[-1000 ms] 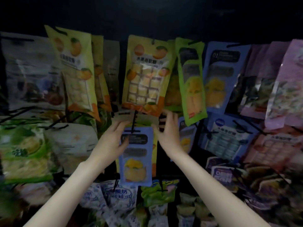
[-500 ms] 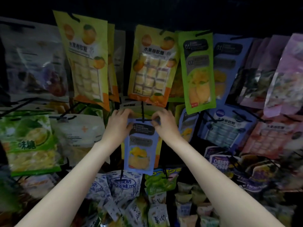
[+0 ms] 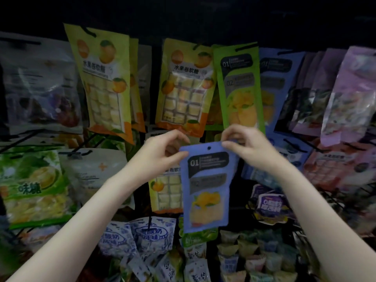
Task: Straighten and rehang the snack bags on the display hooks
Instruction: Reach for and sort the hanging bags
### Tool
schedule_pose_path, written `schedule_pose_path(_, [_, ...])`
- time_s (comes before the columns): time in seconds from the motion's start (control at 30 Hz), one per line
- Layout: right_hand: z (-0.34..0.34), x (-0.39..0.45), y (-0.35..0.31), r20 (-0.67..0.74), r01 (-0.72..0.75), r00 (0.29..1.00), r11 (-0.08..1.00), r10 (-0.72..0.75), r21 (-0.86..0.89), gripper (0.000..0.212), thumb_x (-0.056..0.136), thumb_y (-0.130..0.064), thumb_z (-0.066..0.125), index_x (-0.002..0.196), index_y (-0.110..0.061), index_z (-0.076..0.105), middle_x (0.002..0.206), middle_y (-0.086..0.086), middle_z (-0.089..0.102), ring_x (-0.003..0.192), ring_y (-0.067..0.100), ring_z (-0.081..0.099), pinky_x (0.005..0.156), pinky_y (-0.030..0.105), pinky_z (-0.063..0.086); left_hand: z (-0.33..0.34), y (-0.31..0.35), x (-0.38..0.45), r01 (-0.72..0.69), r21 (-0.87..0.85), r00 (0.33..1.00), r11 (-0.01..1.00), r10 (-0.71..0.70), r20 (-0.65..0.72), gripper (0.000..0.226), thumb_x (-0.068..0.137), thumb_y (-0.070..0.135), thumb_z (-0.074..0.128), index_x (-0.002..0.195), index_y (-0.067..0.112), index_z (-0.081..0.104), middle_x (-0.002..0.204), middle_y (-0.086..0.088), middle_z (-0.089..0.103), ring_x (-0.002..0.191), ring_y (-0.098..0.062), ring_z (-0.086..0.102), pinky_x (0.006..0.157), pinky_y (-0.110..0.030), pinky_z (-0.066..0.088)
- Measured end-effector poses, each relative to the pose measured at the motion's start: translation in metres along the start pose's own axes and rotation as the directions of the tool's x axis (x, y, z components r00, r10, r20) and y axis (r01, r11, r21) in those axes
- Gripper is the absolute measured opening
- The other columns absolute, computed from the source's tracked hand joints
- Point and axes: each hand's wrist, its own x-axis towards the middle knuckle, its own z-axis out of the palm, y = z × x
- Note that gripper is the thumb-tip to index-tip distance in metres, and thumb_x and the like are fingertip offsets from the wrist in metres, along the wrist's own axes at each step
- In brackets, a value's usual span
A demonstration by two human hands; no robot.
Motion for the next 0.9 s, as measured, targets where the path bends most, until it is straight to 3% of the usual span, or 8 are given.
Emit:
schedule_pose_path(0.1, [-0.036, -0.005, 0.006, -0.209, 0.026, 0.978, 0.995, -0.004, 0.101, 0.020, 0.088, -0.009, 0.062, 0.081, -0.026, 0.055, 0.086, -0.010, 0.060, 0.082, -0.001, 0.059, 0.074, 0.018, 0.047, 0.017, 0.029, 0.026, -0.094, 0.012, 0.993, 0.995, 0.095, -0.073, 0.006, 0.089, 0.019, 0.060, 0.094, 0.023, 0.060, 0.087, 0.007, 0.068, 0.074, 0.000, 0.062, 0.061, -0.019, 0.051])
schedule_pose_path(0.2, [-0.060, -0.014, 0.023, -0.390, 0.053, 0.918, 0.949, 0.076, 0.310, 0.024, 0.088, -0.015, 0.064, 0.102, -0.031, 0.053, 0.107, -0.010, 0.057, 0.100, 0.005, 0.060, 0.081, 0.024, 0.051, 0.037, 0.049, 0.064, -0.054, -0.137, 0.983, 0.989, 0.029, -0.179, 0.013, 0.089, 0.013, 0.059, 0.081, 0.023, 0.059, 0.076, 0.004, 0.067, 0.064, -0.007, 0.064, 0.061, -0.029, 0.054])
schedule_pose_path(0.37, [-0.074, -0.033, 0.052, -0.454, 0.096, 0.886, 0.923, 0.092, 0.374, 0.054, 0.088, -0.016, 0.063, 0.125, -0.048, 0.038, 0.135, -0.013, 0.044, 0.118, 0.004, 0.052, 0.091, 0.027, 0.050, 0.070, 0.076, 0.125, -0.012, -0.359, 0.973, 0.933, -0.071, -0.218, 0.003, 0.090, 0.007, 0.057, 0.092, 0.004, 0.056, 0.070, -0.001, 0.058, 0.043, 0.002, 0.053, 0.049, -0.015, 0.044])
schedule_pose_path(0.47, [-0.088, -0.028, 0.063, -0.506, 0.089, 0.854, 0.927, 0.117, 0.364, 0.048, 0.089, -0.013, 0.061, 0.131, -0.032, 0.047, 0.137, -0.011, 0.046, 0.123, 0.007, 0.048, 0.098, 0.033, 0.048, 0.083, 0.097, 0.148, -0.073, -0.332, 0.961, 0.940, -0.023, -0.277, 0.009, 0.091, 0.009, 0.057, 0.098, 0.006, 0.060, 0.075, 0.000, 0.058, 0.055, 0.001, 0.055, 0.048, -0.009, 0.042])
schedule_pose_path(0.6, [-0.122, -0.008, 0.069, -0.601, 0.087, 0.787, 0.939, 0.139, 0.332, 0.041, 0.089, -0.006, 0.060, 0.122, -0.031, 0.057, 0.134, -0.004, 0.052, 0.126, 0.016, 0.048, 0.101, 0.041, 0.046, 0.090, 0.099, 0.177, -0.144, -0.101, 0.912, 0.984, 0.092, -0.401, 0.019, 0.097, 0.013, 0.044, 0.103, 0.014, 0.062, 0.091, 0.005, 0.061, 0.082, -0.007, 0.060, 0.064, -0.014, 0.044])
schedule_pose_path(0.7, [-0.154, 0.007, 0.070, -0.659, 0.150, 0.744, 0.933, 0.111, 0.327, 0.038, 0.091, -0.001, 0.056, 0.127, -0.015, 0.057, 0.124, 0.000, 0.056, 0.115, 0.014, 0.054, 0.090, 0.023, 0.051, 0.096, 0.084, 0.189, -0.155, 0.067, 0.913, 0.986, 0.169, -0.371, 0.025, 0.097, 0.010, 0.041, 0.110, 0.012, 0.062, 0.113, -0.002, 0.062, 0.106, -0.018, 0.056, 0.082, -0.022, 0.041])
schedule_pose_path(0.8, [-0.170, 0.020, 0.076, -0.673, 0.168, 0.732, 0.929, 0.106, 0.329, 0.038, 0.093, -0.002, 0.052, 0.129, -0.012, 0.055, 0.124, 0.004, 0.056, 0.116, 0.020, 0.055, 0.090, 0.026, 0.052, 0.108, 0.065, 0.201, -0.169, 0.426, 0.952, 0.889, 0.259, -0.163, 0.037, 0.094, 0.018, 0.042, 0.129, 0.011, 0.053, 0.142, -0.010, 0.042, 0.133, -0.029, 0.033, 0.108, -0.031, 0.024])
schedule_pose_path(0.9, [-0.164, 0.020, 0.084, -0.673, 0.184, 0.738, 0.944, 0.050, 0.272, 0.037, 0.094, -0.004, 0.052, 0.125, -0.024, 0.056, 0.136, 0.007, 0.047, 0.123, 0.021, 0.049, 0.099, 0.038, 0.048, 0.120, 0.065, 0.205, -0.027, 0.594, 0.997, 0.804, 0.062, -0.039, 0.043, 0.099, 0.034, 0.032, 0.141, 0.026, 0.037, 0.156, -0.001, 0.013, 0.142, -0.032, -0.002, 0.115, -0.046, 0.004])
